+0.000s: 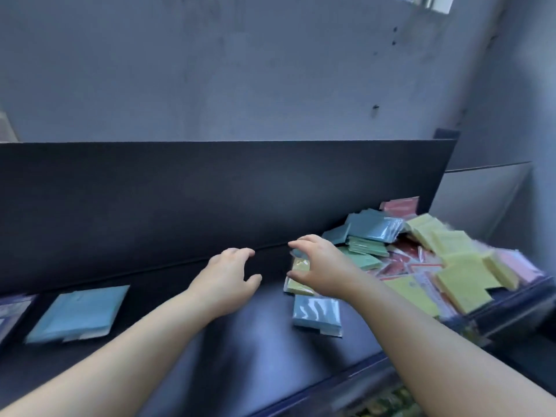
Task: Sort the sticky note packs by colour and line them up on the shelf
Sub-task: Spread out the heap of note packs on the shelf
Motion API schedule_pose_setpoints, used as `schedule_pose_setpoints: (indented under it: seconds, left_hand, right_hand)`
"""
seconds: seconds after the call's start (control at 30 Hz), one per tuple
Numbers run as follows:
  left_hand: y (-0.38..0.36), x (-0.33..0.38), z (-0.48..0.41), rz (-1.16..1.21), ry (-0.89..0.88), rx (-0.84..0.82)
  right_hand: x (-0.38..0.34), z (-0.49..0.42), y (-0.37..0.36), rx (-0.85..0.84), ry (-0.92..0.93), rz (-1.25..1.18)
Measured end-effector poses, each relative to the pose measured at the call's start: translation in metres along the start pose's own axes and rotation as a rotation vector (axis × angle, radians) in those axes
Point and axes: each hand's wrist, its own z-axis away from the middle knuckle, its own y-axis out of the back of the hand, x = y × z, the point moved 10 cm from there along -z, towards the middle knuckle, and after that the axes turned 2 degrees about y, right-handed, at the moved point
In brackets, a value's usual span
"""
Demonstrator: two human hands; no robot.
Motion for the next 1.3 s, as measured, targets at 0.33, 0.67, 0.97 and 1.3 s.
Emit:
schedule_pose_setpoints:
  seconds: [0.33,0.67,0.97,1.3]
  left_hand:
    - [-0.076,0.124,-0.084,-0.052,-0.013,-0.051]
    - [-0.115,0.157,-0.141,-0.091,0.130,-0.036]
    - [-0.104,0.149,-0.159,-0.148,0.210,0.091]
    - [-0.050,0.136,-0.123,-0.034,0.146,0.337]
  right_hand:
    - [0.154,0.016,0.060,0.022,-0.071,0.068]
    - [0.234,-0.016,0.077,0.045,-0.114,0.192]
    - [0.238,-0.041,0.060,-0.091,-0.072,0.255]
    - [0.219,-0.034,0.077,0.064,-0.074,0.297]
